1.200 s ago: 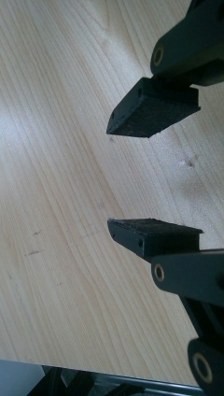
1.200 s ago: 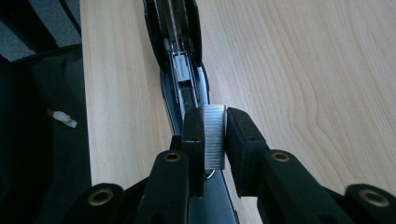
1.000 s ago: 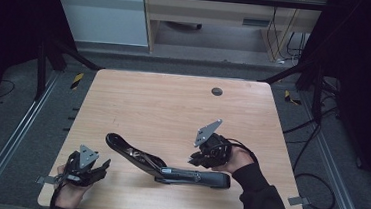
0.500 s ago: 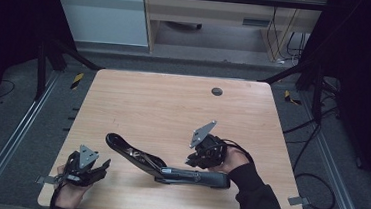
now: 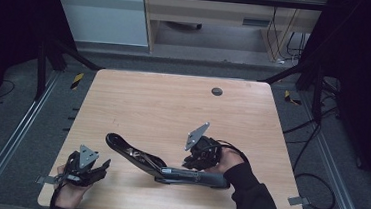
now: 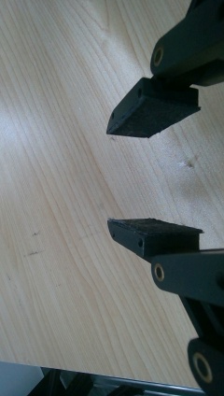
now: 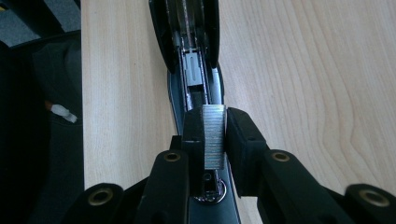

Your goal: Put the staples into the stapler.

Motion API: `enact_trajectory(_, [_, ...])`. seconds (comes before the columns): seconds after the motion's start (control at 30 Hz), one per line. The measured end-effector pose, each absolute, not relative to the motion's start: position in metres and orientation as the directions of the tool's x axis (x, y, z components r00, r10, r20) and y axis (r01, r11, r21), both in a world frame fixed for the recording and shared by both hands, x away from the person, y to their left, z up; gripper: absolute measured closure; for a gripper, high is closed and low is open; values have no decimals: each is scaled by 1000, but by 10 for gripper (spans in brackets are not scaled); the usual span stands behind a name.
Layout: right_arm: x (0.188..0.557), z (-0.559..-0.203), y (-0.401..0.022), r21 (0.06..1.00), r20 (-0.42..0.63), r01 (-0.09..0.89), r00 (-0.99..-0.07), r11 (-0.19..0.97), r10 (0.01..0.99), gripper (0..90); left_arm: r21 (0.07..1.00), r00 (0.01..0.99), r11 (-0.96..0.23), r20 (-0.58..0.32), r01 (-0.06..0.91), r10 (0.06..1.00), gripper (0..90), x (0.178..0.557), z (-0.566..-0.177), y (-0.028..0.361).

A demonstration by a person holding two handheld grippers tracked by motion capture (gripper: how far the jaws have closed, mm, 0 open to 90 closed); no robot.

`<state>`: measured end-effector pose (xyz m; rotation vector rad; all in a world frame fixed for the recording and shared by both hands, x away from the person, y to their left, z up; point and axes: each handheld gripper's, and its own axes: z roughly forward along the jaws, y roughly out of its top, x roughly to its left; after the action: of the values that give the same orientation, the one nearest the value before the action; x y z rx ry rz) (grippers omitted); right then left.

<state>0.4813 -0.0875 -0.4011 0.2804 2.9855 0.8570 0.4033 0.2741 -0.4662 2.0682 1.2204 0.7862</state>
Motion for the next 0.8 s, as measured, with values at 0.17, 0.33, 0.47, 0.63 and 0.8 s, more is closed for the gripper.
enact_trajectory(0.17, [480,-404,-85,520,30,148,-987,841,156,779,745,400,-394,185,539,898,467,403,-466,274])
enact_trajectory(0.33, [480,-407,-82,517,29,136,-990,845,141,779,745,400,-393,184,539,898,468,403,-466,274])
enact_trajectory(0.47, [480,-410,-79,505,29,130,-991,853,134,779,746,400,-393,184,538,898,467,403,-466,274])
enact_trajectory(0.63, [479,-413,-77,500,32,128,-991,856,129,780,747,400,-392,184,538,898,468,403,-466,274])
enact_trajectory(0.8, [479,-416,-76,500,34,120,-992,858,119,780,746,400,-393,184,538,898,468,403,-466,274])
